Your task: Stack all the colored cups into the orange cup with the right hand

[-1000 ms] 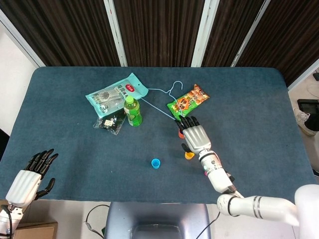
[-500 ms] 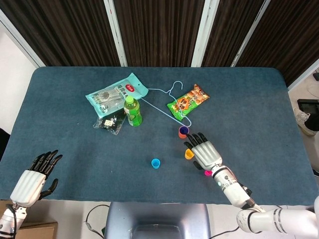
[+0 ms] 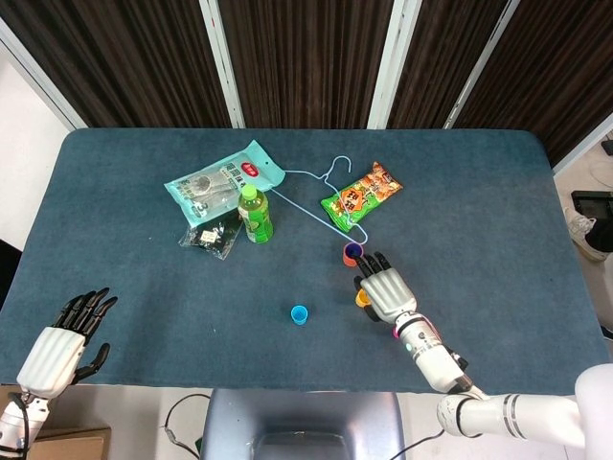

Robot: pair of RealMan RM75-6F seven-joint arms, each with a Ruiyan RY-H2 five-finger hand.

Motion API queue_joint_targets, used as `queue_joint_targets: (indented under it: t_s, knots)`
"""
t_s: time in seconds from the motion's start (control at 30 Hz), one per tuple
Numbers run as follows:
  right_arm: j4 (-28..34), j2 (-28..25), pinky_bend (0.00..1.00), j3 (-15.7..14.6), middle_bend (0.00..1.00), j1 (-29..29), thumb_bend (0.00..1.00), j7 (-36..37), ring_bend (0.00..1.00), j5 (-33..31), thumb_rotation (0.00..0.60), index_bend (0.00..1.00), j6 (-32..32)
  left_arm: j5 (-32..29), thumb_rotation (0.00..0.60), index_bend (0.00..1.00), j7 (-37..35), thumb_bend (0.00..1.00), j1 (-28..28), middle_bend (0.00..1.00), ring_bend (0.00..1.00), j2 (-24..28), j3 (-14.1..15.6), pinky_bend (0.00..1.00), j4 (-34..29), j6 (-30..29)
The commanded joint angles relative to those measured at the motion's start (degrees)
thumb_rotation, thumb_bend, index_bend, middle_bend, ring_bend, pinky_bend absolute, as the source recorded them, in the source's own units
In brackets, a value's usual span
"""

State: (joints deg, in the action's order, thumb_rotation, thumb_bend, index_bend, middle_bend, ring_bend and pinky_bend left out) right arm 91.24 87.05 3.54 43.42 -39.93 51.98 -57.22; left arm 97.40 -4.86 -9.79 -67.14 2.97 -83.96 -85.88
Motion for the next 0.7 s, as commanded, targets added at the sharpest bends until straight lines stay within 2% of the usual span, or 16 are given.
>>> queue_joint_targets:
  t_s: [0.03, 0.17, 0.3, 0.4, 0.53, 0.7]
  knots:
    - [0.0, 0.3, 0.00, 0.4, 0.00, 0.1, 0.46, -0.6, 0.00, -0.6, 0.600, 0.58, -0.7, 0.0, 0.600, 0.00, -0.1, 0.48, 0.0, 0.00, 0.00, 0.0, 0.0, 0.11, 0.0, -0.1]
    - [1.2, -0.1, 0.00, 1.7, 0.01, -0.1, 0.46, 0.3, 0.00, -0.7, 0.600, 0.62, -2.2, 0.1, 0.600, 0.00, -0.1, 0.47, 0.1, 0.00, 0.00, 0.1, 0.1, 0.11, 0.0, -0.2]
    - [2.8, -1.2, 0.00, 5.5, 0.01, -0.4, 0.46, 4.3, 0.00, 1.3, 0.600, 0.62, -5.3, 0.0, 0.600, 0.00, -0.2, 0.47, 0.2, 0.00, 0.00, 0.2, 0.0, 0.11, -0.1, -0.5]
    - [1.2, -0.3, 0.00, 8.9, 0.01, 0.4, 0.46, 4.9, 0.00, 2.0, 0.600, 0.62, -7.9, -0.1, 0.600, 0.00, -0.2, 0.47, 0.2, 0.00, 0.00, 0.1, -0.1, 0.11, 0.0, -0.4]
    - [-2.7, 2.1, 0.00, 12.1, 0.01, 3.0, 0.46, 2.2, 0.00, -1.8, 0.600, 0.62, -7.7, -0.2, 0.600, 0.00, 0.2, 0.47, 0.0, 0.00, 0.00, 0.0, 0.0, 0.11, -0.1, 0.1]
    - [-6.8, 5.0, 0.00, 13.2, 0.01, 5.2, 0.46, -1.1, 0.00, -6.9, 0.600, 0.62, -6.6, -0.3, 0.600, 0.00, 0.3, 0.47, 0.1, 0.00, 0.00, 0.1, 0.0, 0.11, -0.1, 0.0]
